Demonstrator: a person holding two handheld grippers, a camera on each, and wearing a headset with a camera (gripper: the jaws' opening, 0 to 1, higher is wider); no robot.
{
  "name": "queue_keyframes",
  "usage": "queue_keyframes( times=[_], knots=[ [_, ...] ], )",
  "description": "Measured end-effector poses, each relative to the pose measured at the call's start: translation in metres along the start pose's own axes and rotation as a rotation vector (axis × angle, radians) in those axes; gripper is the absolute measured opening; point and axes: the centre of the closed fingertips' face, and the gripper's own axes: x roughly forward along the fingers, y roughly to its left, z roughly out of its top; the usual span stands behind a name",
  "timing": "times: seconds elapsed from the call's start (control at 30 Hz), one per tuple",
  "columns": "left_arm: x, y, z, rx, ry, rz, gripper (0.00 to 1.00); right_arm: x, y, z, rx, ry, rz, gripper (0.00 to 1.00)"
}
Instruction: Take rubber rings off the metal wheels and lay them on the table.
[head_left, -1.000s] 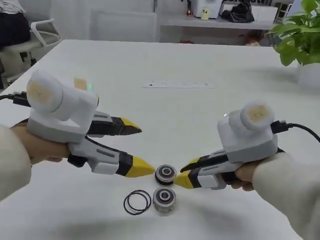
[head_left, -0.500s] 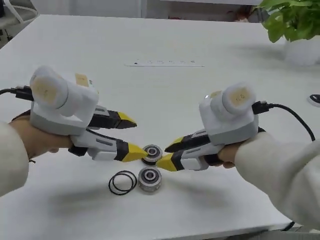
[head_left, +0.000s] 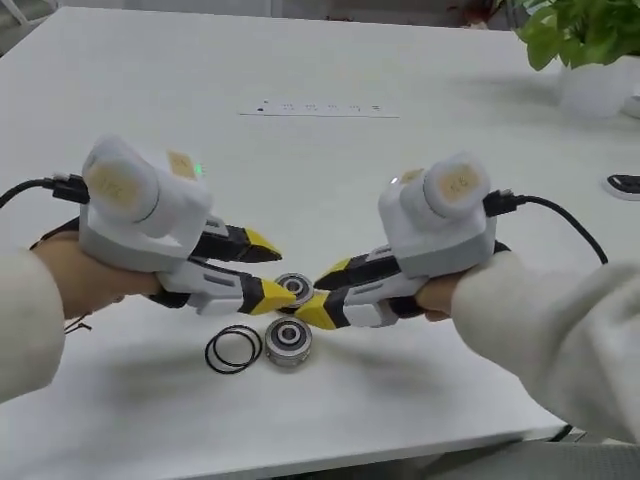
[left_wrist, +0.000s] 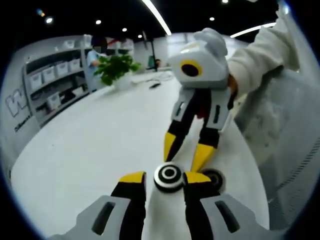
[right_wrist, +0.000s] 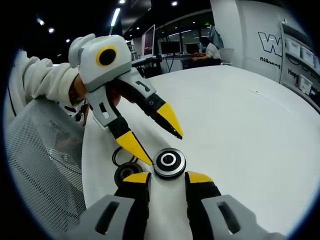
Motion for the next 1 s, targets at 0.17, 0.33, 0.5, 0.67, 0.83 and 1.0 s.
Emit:
queue_keyframes(
  times=[0.17,0.33,0.5,0.67,0.83,1.0],
  knots=[
    [0.0006,-0.0013,-0.0014,0.002,0.005,-0.01,0.24,0.0005,-0.0009,0.0007,0.002,-0.006,-0.005,0.23],
    [0.0027,-0.0039,-0.0005,-0.016,-0.002,-0.022,0.21,0.001,-0.0008,0.0043,0.001,-0.023,-0.006,0.21],
    [0.0061,-0.0053,0.0009,-0.006,-0.005,-0.015,0.14,0.0006,-0.0008,0.003,-0.013,-0.013,-0.007,0.19],
    [0.0055,-0.005,-0.0007,-0.062,-0.015,-0.017,0.14,-0.0008,-0.0018,-0.0004,-0.016,0.001,-0.01,0.16],
    [0.0046,-0.0061,-0.001,-0.057,-0.019,-0.016,0.14,-0.001,-0.0015,-0.0008,-0.018,0.007,-0.009,0.15],
    [0.0036,-0.0067,-0.0023,-0.066,-0.018,-0.013,0.14,-0.0016,0.0008,-0.0043,-0.027,0.023,0.001,0.11]
  ],
)
